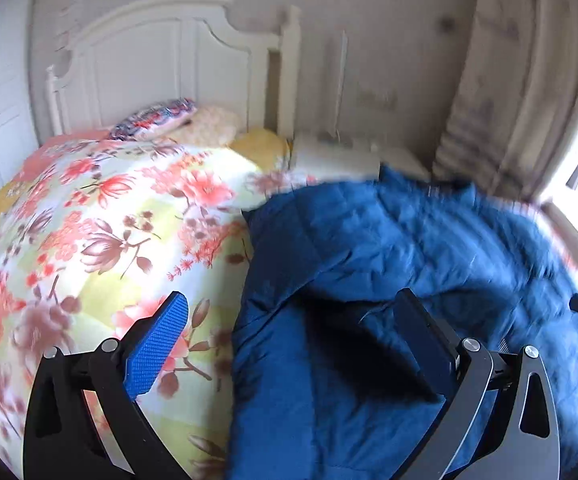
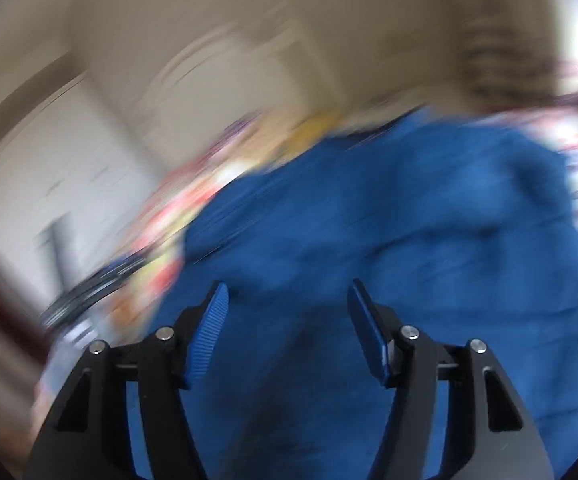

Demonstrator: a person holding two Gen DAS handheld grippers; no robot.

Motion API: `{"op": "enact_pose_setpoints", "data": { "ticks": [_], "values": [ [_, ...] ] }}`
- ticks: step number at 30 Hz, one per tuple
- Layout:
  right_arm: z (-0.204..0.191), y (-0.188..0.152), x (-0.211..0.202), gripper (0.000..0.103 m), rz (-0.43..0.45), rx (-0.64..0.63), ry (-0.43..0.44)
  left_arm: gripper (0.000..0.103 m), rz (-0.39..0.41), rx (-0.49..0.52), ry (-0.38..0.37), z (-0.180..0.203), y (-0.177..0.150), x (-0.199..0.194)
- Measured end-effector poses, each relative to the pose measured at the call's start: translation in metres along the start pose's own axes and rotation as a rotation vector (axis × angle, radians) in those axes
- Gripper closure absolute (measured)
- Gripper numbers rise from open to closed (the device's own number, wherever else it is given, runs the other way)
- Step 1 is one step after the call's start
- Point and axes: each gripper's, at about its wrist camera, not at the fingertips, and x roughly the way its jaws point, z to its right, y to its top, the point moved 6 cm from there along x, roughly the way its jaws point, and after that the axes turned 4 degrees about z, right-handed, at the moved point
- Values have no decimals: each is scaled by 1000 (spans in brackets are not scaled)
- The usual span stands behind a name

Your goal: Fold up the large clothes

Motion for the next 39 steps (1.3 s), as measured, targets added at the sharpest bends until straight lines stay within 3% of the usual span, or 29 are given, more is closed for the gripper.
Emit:
{"op": "enact_pose_setpoints", "data": {
  "ticks": [3, 5, 8, 10, 11, 12, 14, 17, 21, 23, 26, 29, 30, 32, 33, 35, 37, 39],
  "values": [
    [-36, -21, 50, 36, -122, 23, 92, 4, -130, -9, -76, 2, -11, 28],
    [-48, -27, 78, 36, -154, 41, 98, 4, -154, -14, -70, -1, -14, 40],
    [-49, -24, 109, 37, -150, 126, 94, 4, -159, 16, -3, -10, -6, 54],
    [-42, -23, 117, 47, -137, 188, 86, 4, -167, 21, -10, -17, 1, 64],
    [-36, -22, 122, 70, -129, 216, 68, 4, -167, 23, -19, -18, 4, 65],
    [-32, -23, 126, 80, -130, 232, 64, 4, -153, 28, -33, -19, 9, 66],
    [-35, -25, 134, 84, -142, 221, 48, 7, -98, 26, -69, -18, 20, 58],
    [-52, -14, 145, 85, -124, 192, 45, 7, 2, 2, -130, -16, 39, 34],
    [-60, 14, 154, 85, 37, 383, 153, 7, 32, -52, -142, -23, 54, 18],
    [-63, 2, 173, 85, -3, 434, 144, 7, 44, -45, -136, -24, 57, 10],
    [-71, -28, 199, 79, -153, 306, -26, 7, 56, -25, -128, -21, 56, 0],
    [-72, -28, 195, 80, -129, 291, -19, 7, 51, -26, -138, -18, 51, -3],
    [-72, -24, 190, 82, -104, 344, 38, 7, 47, -28, -140, -16, 49, -2],
    [-67, -9, 177, 82, 30, 464, 265, 7, 43, -37, -151, -12, 46, -1],
    [-65, 2, 158, 82, 141, 507, 394, 7, 48, -42, -155, -10, 44, -2],
    [-58, 11, 146, 83, 205, 561, 521, 5, 68, -60, -159, -9, 44, -5],
    [-55, 6, 155, 83, 125, 532, 420, 5, 83, -91, -169, -9, 46, -9],
    [-59, -20, 185, 82, -109, 384, 198, 5, 98, -109, -178, -10, 49, -13]
  ]
}}
